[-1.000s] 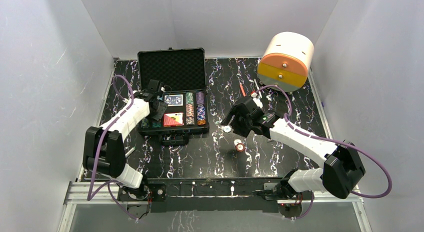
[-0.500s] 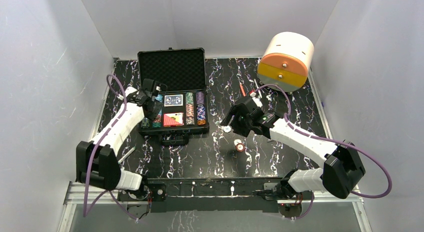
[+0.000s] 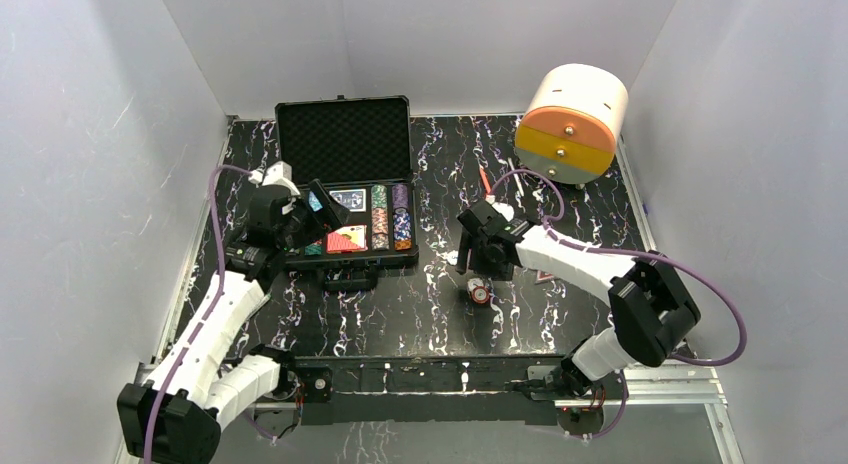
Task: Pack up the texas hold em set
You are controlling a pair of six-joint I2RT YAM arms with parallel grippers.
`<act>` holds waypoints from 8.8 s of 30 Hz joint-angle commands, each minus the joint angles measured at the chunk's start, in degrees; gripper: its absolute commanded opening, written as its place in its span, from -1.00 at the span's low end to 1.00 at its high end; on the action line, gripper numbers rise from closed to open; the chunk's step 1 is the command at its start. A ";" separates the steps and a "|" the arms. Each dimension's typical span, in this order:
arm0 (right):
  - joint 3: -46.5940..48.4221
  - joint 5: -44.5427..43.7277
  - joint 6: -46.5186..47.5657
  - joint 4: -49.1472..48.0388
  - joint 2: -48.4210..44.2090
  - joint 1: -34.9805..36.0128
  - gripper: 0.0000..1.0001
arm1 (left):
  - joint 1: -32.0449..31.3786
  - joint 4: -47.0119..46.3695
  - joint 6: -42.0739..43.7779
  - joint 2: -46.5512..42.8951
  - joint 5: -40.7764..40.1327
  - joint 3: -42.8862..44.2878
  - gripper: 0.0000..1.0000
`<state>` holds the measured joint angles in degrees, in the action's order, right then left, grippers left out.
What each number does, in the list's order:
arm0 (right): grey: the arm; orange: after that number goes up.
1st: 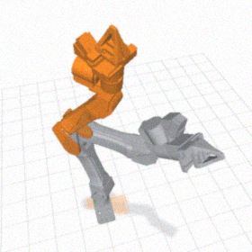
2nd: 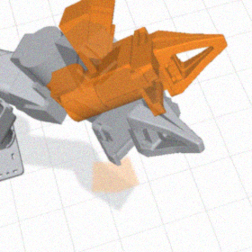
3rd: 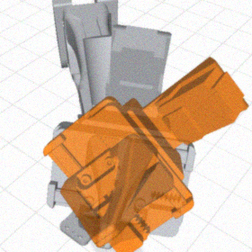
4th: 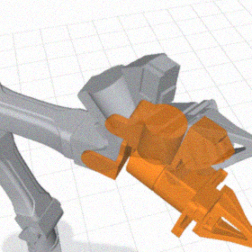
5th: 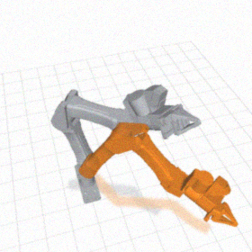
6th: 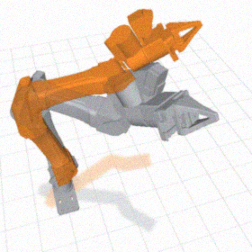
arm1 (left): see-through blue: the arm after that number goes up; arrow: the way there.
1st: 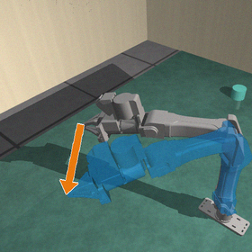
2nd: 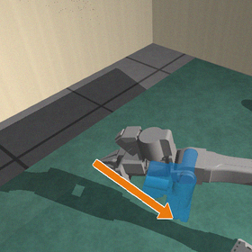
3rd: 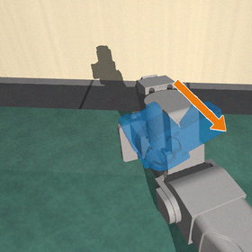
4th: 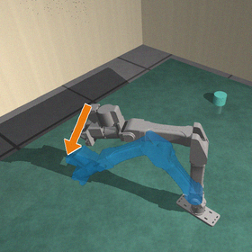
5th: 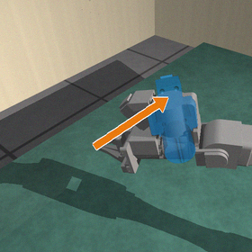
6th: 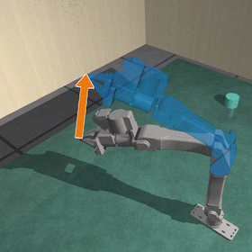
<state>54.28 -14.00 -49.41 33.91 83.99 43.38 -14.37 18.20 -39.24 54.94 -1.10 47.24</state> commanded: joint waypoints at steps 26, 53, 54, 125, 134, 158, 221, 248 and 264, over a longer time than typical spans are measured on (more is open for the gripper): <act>-2.12 5.12 13.33 2.01 9.60 0.53 0.12 | 0.00 -11.30 8.71 0.31 18.95 -2.69 0.75; -6.98 7.90 -14.44 -14.92 -12.67 0.50 -0.12 | -7.74 -25.81 -1.10 0.50 27.40 -13.87 0.96; -7.21 8.31 -16.52 -16.00 -13.09 0.51 -0.13 | -9.66 -26.98 -1.44 1.31 26.40 -14.41 0.93; -10.37 9.32 -19.10 -11.87 -23.78 -9.45 0.63 | -26.24 1.54 72.94 26.54 15.00 10.14 -1.00; -10.86 9.93 -18.86 -12.45 -24.24 -9.46 0.62 | -26.16 -0.16 75.01 27.89 9.79 11.12 -1.00; -10.92 10.74 -18.71 -12.34 -23.62 -9.45 0.60 | -25.27 0.48 77.12 30.65 13.31 13.31 -1.00; 5.83 0.31 9.27 3.33 15.41 0.25 0.12 | -18.70 -18.36 9.62 7.28 10.03 -3.14 0.60; 2.09 7.39 -6.00 -5.12 -3.80 0.57 -0.14 | -26.31 -41.49 -3.23 17.16 18.26 -14.01 0.60; -4.69 20.02 -20.81 -18.34 -8.96 0.62 -0.13 | -31.33 -57.21 -7.63 20.77 14.85 -18.75 -0.24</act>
<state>49.80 3.16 -66.70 19.90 76.42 43.79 -45.23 -34.35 -46.04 75.77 15.35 28.56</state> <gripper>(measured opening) 0.488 0.436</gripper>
